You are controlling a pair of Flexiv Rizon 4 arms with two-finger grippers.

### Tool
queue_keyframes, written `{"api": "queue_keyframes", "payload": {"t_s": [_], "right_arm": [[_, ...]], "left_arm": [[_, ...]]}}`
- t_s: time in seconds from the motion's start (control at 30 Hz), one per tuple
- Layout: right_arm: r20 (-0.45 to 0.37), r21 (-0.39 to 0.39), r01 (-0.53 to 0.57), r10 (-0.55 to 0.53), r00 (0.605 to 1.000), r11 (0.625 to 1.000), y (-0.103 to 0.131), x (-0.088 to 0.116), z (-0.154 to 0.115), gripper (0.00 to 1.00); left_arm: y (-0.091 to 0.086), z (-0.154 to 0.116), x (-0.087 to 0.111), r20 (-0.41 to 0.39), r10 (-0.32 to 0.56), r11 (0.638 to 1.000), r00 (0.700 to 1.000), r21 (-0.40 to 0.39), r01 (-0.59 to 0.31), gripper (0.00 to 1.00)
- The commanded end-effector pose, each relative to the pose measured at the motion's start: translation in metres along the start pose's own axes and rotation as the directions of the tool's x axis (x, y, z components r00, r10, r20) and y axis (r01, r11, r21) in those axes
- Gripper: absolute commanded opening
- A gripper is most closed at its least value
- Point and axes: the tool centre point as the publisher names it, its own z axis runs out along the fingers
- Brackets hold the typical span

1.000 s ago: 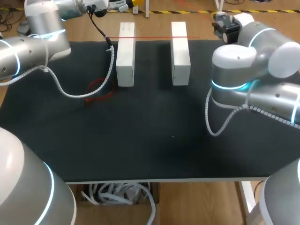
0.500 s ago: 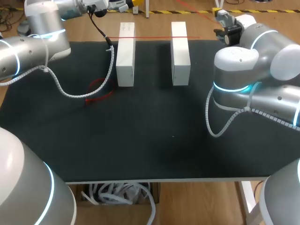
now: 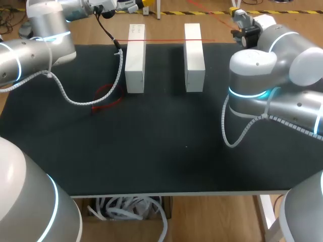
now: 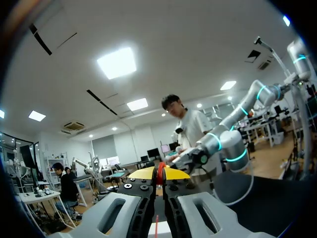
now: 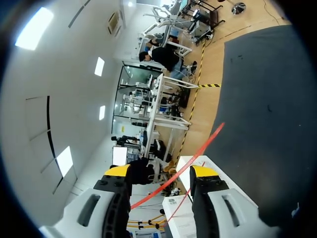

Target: Grab the tape and strap the tape.

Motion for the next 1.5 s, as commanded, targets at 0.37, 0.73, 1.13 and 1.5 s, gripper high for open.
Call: {"api": "queue_keyframes", "payload": {"t_s": [0.37,0.73,1.13,1.5], "right_arm": [[-0.008,-0.011,0.005,-0.006,1.0,1.0,0.0019,0.0025,0.0024,0.45],[-0.012,-0.017,0.009,-0.009,1.0,1.0,0.0035,0.003,0.0033,0.0],[-0.018,-0.011,0.012,-0.012,1.0,1.0,0.0027,0.0034,0.0028,0.0],[-0.02,-0.01,0.029,-0.029,0.999,1.0,0.0019,0.004,0.0034,0.18]], "left_arm": [[0.0015,0.0,-0.0005,-0.001,0.002,1.0,1.0,0.004,-0.002,0.0],[0.0015,0.0,-0.0005,-0.001,0.002,1.0,1.0,0.004,-0.002,0.0],[0.0015,0.0,-0.0005,-0.001,0.002,1.0,1.0,0.004,-0.002,0.0],[0.0015,0.0,-0.0005,-0.001,0.002,1.0,1.0,0.004,-0.002,0.0]]}}
